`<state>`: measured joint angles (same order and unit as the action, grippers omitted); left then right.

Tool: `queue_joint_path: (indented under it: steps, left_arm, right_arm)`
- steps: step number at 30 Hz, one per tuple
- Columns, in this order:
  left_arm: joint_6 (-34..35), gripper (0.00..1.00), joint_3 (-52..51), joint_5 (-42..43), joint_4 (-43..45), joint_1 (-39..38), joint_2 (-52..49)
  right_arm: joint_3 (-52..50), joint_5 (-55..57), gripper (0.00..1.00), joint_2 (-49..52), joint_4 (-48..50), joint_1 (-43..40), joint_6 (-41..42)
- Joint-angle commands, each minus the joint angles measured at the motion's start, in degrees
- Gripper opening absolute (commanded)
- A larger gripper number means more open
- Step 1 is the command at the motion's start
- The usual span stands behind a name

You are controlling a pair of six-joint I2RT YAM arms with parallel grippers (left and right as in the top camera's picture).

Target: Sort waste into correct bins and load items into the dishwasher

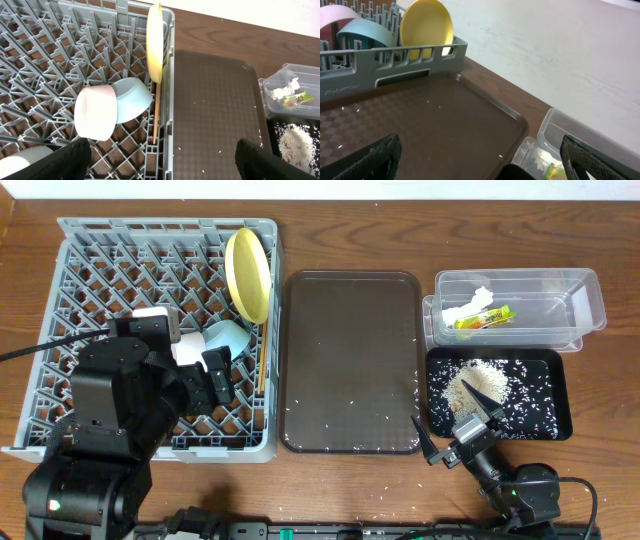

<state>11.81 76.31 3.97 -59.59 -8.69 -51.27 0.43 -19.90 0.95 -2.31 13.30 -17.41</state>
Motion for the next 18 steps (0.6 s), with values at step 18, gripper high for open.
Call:
queue_joint_path:
  steps: [18]
  left_arm:
    - [-8.6, 0.93, -29.7, 1.6, 31.6, 10.8, 22.4]
  right_arm:
    - [-0.1, 0.4, 0.99, -0.5, -0.3, -0.6, -0.7]
